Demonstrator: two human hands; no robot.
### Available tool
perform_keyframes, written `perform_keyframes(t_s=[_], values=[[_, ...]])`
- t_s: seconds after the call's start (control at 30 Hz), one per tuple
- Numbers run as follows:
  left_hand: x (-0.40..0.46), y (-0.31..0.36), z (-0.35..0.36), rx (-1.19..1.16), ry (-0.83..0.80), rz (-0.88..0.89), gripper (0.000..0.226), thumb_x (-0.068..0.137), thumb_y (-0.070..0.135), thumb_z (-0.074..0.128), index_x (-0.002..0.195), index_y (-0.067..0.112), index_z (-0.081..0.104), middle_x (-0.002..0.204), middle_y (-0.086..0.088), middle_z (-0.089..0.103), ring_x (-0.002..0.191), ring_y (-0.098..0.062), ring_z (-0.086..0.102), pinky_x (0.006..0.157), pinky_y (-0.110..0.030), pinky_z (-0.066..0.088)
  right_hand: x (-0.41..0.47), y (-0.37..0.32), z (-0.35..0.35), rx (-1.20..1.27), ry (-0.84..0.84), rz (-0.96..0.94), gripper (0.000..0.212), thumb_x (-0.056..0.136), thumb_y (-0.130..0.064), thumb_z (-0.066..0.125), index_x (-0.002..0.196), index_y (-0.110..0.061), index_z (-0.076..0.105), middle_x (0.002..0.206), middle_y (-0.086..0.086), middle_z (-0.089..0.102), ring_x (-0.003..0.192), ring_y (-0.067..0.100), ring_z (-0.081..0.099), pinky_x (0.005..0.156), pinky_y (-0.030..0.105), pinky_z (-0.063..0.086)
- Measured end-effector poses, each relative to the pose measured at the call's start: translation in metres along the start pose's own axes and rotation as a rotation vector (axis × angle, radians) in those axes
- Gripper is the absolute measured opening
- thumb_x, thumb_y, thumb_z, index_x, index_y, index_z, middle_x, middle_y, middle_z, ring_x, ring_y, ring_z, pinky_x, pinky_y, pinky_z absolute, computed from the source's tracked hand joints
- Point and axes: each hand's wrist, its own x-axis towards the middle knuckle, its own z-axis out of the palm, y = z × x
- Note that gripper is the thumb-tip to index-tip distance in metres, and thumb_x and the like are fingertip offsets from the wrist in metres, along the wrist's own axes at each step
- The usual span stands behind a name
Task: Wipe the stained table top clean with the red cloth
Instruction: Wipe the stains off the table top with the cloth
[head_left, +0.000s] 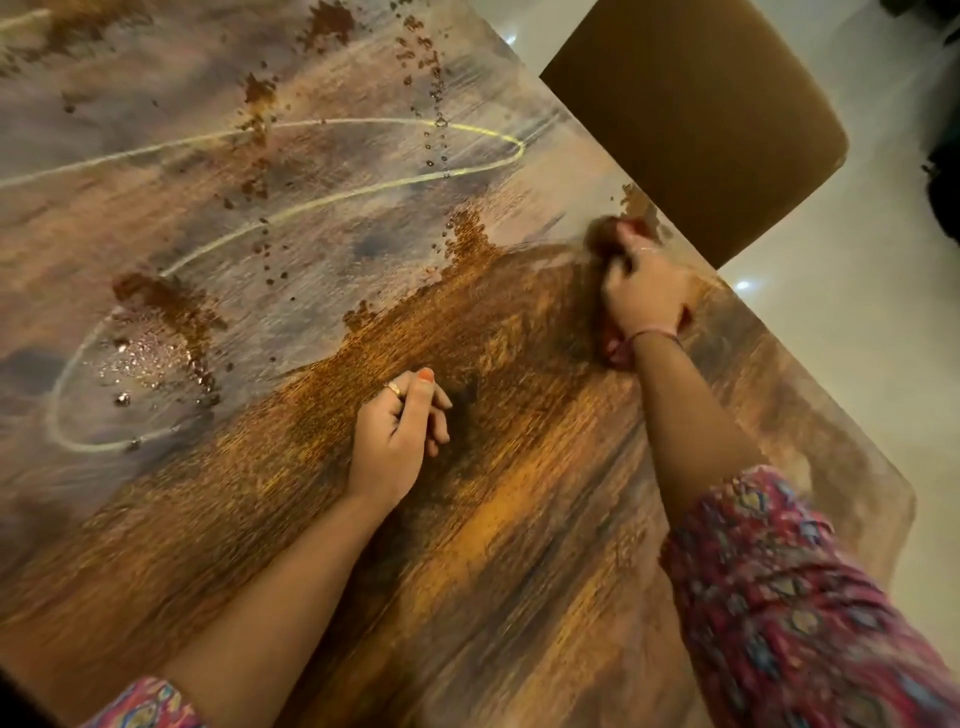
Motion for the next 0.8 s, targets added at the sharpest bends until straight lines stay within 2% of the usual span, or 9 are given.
perform_keyframes(t_s=[0.07,0.1,0.2,0.33,0.4,0.53,0.6,0.7,0.8], values=[[0.001,0.000,0.000,-0.024,0.016,-0.024,0.036,0.098,0.033,0.037,0.075,0.014,0.058,0.051,0.002,0.056,0.044,-0.010,0.047,0.044,-0.020,0.040,0.011,-0.003,-0.002,0.108,0.092,0.313,0.047,0.095,-0.018,0.041,0.140,-0.029,0.045,0.143,-0.001,0.046,0.128,0.031,0.038,0.104,0.035,0.032],[0.001,-0.001,0.001,-0.012,0.021,-0.019,0.036,0.098,0.033,0.037,0.075,0.015,0.058,0.051,0.002,0.056,0.043,-0.010,0.047,0.044,-0.020,0.040,0.003,-0.017,0.005,0.099,0.097,0.298,0.048,0.094,-0.017,0.041,0.140,-0.030,0.045,0.143,-0.002,0.047,0.122,0.028,0.039,0.095,0.034,0.035],[0.002,-0.004,0.003,0.035,0.020,0.006,0.037,0.099,0.035,0.037,0.073,0.017,0.058,0.050,0.001,0.056,0.041,-0.009,0.047,0.045,-0.018,0.039,-0.055,-0.062,0.034,0.039,0.011,-0.260,0.045,0.092,-0.020,0.045,0.136,-0.029,0.050,0.132,0.002,0.056,0.093,0.021,0.039,0.078,0.028,0.031],[0.001,-0.004,0.002,0.063,0.028,0.026,0.040,0.098,0.042,0.037,0.073,0.018,0.058,0.050,0.000,0.056,0.041,-0.010,0.046,0.045,-0.018,0.039,-0.093,-0.064,0.040,0.067,-0.159,-0.832,0.044,0.092,-0.024,0.049,0.135,-0.028,0.053,0.133,-0.001,0.057,0.092,0.026,0.050,0.079,0.030,0.041],[0.001,-0.004,0.001,0.070,0.024,0.033,0.040,0.097,0.042,0.036,0.073,0.017,0.058,0.050,0.000,0.056,0.042,-0.010,0.046,0.045,-0.019,0.039,-0.046,-0.049,0.035,0.011,-0.098,-0.724,0.045,0.093,-0.026,0.046,0.137,-0.030,0.049,0.138,-0.005,0.054,0.109,0.024,0.053,0.087,0.028,0.038],[0.000,-0.004,0.001,0.094,0.026,0.044,0.040,0.099,0.036,0.035,0.073,0.016,0.057,0.051,-0.001,0.056,0.042,-0.012,0.046,0.045,-0.021,0.039,0.056,-0.003,0.009,0.050,0.081,0.073,0.047,0.094,-0.023,0.041,0.140,-0.032,0.044,0.138,0.001,0.053,0.125,0.031,0.044,0.106,0.036,0.032],[0.000,-0.003,0.002,0.097,0.028,0.046,0.039,0.099,0.035,0.035,0.073,0.016,0.057,0.051,-0.001,0.056,0.042,-0.012,0.046,0.045,-0.023,0.039,0.065,-0.001,0.005,0.083,0.066,0.286,0.049,0.095,-0.022,0.038,0.143,-0.031,0.040,0.139,0.005,0.050,0.126,0.035,0.038,0.104,0.043,0.033],[0.000,-0.003,0.003,0.109,0.029,0.050,0.039,0.099,0.036,0.035,0.072,0.017,0.057,0.050,-0.001,0.056,0.041,-0.014,0.046,0.043,-0.026,0.040,0.030,-0.029,0.016,0.094,0.061,0.163,0.049,0.096,-0.020,0.039,0.144,-0.033,0.037,0.142,0.001,0.044,0.117,0.030,0.039,0.095,0.041,0.042],[0.000,-0.002,0.003,0.102,0.030,0.038,0.039,0.098,0.036,0.036,0.072,0.017,0.058,0.049,0.001,0.055,0.041,-0.013,0.046,0.043,-0.025,0.040,-0.051,-0.056,0.035,0.066,-0.028,-0.325,0.047,0.095,-0.020,0.043,0.141,-0.029,0.043,0.139,-0.002,0.050,0.105,0.025,0.044,0.084,0.028,0.041]])
